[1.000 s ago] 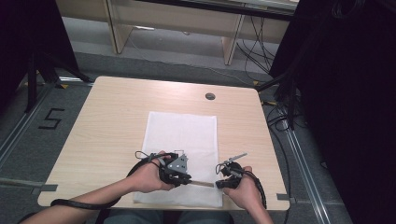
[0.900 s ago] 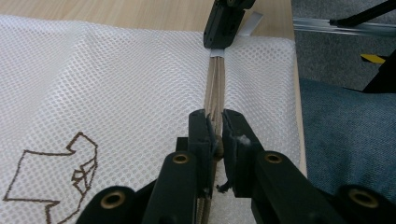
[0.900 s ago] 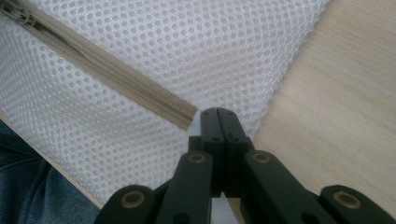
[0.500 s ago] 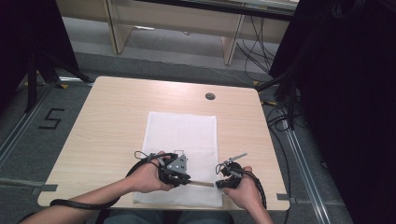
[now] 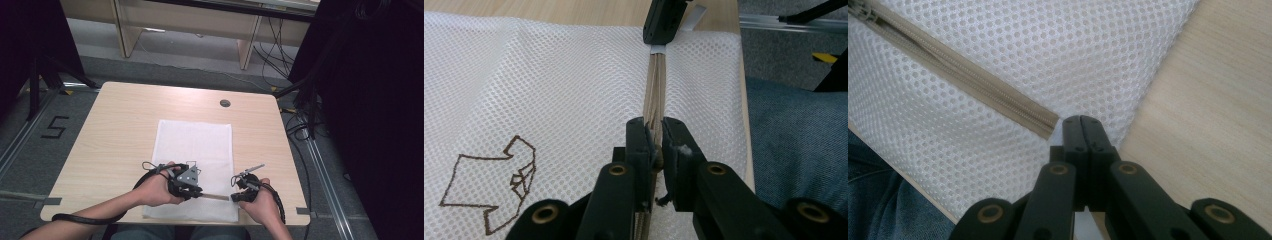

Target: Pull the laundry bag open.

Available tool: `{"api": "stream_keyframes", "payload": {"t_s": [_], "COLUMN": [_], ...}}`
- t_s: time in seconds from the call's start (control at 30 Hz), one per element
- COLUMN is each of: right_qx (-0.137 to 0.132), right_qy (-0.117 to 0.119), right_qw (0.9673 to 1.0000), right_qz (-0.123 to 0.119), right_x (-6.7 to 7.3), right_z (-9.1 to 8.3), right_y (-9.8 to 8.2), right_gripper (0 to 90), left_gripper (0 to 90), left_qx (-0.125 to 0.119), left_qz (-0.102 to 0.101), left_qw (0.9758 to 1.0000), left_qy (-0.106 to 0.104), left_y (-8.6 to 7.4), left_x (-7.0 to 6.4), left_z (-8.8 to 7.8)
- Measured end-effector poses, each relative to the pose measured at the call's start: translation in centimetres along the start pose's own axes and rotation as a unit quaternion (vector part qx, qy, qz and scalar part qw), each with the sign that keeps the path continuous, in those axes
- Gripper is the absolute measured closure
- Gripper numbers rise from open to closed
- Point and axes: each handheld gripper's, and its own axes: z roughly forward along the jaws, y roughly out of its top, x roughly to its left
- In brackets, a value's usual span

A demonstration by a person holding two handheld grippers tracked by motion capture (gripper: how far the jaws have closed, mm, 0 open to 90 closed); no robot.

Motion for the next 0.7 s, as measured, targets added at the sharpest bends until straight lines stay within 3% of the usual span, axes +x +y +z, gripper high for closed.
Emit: {"api": "stream_keyframes", "payload": {"t_s": [0.2, 0.33, 0.7], "right_qx": [0.002, 0.003, 0.003], "right_qy": [-0.001, -0.002, 0.000], "right_qw": [1.0000, 1.0000, 1.0000], "right_qz": [0.004, 0.003, -0.002], "right_x": [0.07, 0.08, 0.03], "right_z": [-0.03, -0.03, 0.00], "right_y": [-0.01, 0.00, 0.03], "right_gripper": [90.0, 90.0, 90.0], "left_gripper": [82.3, 82.3, 82.3], "left_qx": [0.004, -0.002, 0.002], "left_qz": [0.005, -0.005, 0.002], "left_qw": [1.0000, 1.0000, 1.0000], "left_qy": [0.004, 0.001, 0.002], "left_y": [-0.14, -0.33, -0.40], "left_x": [0.09, 0.08, 0.05], "left_z": [-0.11, -0.30, -0.37]}}
